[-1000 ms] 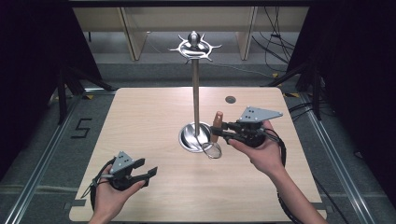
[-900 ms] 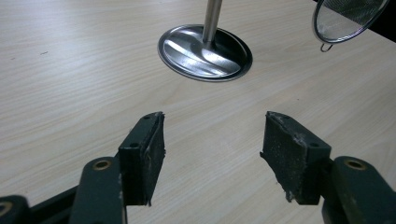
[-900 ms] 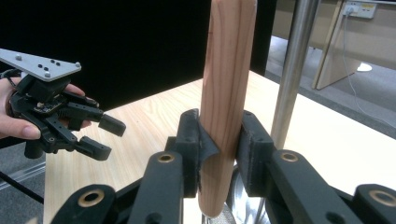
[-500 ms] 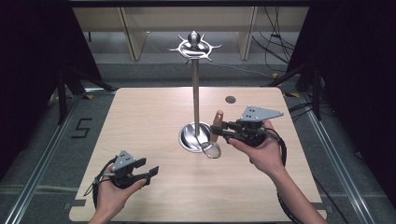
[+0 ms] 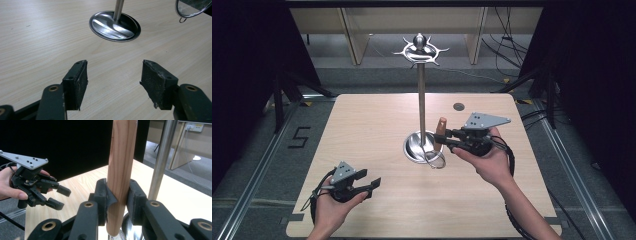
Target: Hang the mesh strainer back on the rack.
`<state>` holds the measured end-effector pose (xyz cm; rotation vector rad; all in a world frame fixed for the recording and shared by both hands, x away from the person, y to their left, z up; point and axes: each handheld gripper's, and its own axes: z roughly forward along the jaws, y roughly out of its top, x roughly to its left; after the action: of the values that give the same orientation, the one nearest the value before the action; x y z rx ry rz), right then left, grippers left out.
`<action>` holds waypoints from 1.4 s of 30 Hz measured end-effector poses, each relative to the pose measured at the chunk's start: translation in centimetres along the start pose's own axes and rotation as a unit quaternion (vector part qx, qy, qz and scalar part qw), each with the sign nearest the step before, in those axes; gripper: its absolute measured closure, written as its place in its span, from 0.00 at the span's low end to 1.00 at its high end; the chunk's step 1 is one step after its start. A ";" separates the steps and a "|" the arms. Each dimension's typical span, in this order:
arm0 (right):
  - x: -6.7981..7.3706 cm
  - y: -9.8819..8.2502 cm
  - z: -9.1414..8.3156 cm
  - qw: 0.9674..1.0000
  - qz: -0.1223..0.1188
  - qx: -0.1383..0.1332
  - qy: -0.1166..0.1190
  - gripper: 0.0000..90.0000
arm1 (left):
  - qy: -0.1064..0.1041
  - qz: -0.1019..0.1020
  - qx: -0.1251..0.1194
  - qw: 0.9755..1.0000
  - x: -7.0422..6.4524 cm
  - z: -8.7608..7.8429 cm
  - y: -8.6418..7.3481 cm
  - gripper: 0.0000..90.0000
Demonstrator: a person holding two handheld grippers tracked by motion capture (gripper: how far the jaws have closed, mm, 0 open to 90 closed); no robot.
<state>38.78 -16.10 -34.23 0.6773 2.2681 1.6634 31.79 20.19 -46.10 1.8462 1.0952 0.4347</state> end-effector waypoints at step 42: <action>0.5 4.9 2.3 1.000 -0.021 0.012 0.018 0.82 | 0.002 -0.004 -0.006 1.000 -0.1 0.0 0.0 0.41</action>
<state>40.49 -12.76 -30.26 0.6059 2.3145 1.6435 31.71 20.09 -46.10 1.8311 1.1005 0.4396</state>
